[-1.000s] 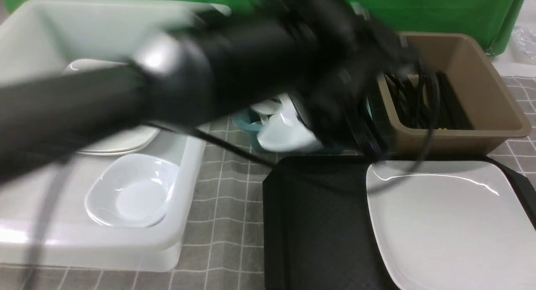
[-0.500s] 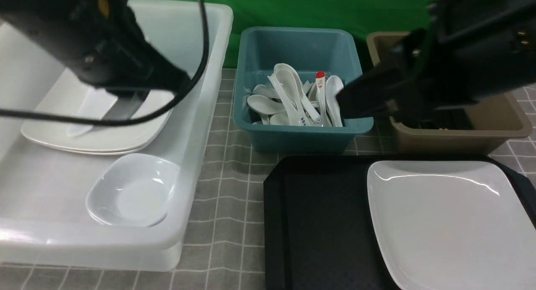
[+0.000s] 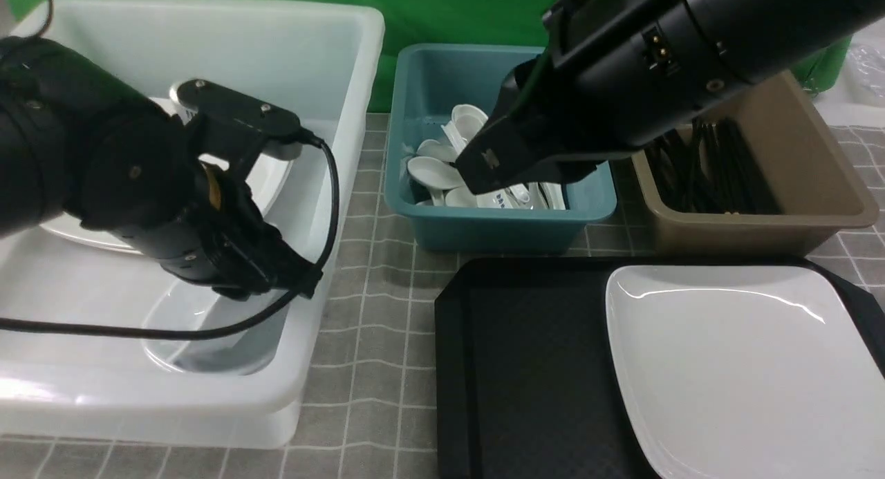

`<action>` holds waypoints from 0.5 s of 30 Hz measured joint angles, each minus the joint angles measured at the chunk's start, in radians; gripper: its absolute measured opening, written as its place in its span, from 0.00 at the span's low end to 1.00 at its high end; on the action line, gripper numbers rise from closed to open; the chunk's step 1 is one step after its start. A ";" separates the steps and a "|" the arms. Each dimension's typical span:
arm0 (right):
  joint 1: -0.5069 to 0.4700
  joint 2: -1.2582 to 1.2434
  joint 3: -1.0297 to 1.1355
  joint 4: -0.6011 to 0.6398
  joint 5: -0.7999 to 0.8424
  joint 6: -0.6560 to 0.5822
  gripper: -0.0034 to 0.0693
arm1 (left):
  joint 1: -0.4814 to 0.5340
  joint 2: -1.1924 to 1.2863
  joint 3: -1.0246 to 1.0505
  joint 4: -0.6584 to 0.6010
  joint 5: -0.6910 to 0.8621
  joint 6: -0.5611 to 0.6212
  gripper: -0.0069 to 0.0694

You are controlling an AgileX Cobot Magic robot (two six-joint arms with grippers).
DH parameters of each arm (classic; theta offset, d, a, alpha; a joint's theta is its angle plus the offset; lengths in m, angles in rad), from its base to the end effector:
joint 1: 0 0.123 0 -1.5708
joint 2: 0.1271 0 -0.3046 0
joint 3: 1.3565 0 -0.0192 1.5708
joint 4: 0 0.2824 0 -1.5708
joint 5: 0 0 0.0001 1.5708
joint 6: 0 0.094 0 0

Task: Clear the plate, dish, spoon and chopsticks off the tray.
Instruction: Use the left arm to put the small plate into the large storage box on the left, then use the left arm to grab a plate from the dinner plate

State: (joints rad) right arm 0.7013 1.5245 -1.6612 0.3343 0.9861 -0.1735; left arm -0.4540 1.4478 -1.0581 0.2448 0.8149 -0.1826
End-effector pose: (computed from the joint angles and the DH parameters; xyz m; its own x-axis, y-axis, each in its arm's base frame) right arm 0.2604 0.2536 0.4473 -0.5250 -0.4233 -0.7383 -0.7673 0.6108 0.1954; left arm 0.2933 -0.1247 0.2792 -0.8064 0.3794 -0.4535 0.3498 0.9245 0.1515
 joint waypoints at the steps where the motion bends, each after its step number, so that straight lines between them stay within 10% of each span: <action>1: 0.000 -0.002 0.000 -0.005 0.000 0.000 0.08 | 0.000 0.000 0.000 0.003 0.001 0.000 0.38; 7: 0.000 -0.075 -0.001 -0.156 0.003 0.047 0.08 | 0.000 -0.010 -0.066 0.034 0.110 -0.007 0.74; 15: 0.000 -0.162 -0.004 -0.328 0.033 0.139 0.09 | 0.001 -0.066 -0.218 -0.015 0.204 -0.010 0.77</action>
State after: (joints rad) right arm 0.7013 1.3627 -1.6649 0.0066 1.0191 -0.0347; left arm -0.4529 1.3819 -1.2763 0.2300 1.0187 -0.1930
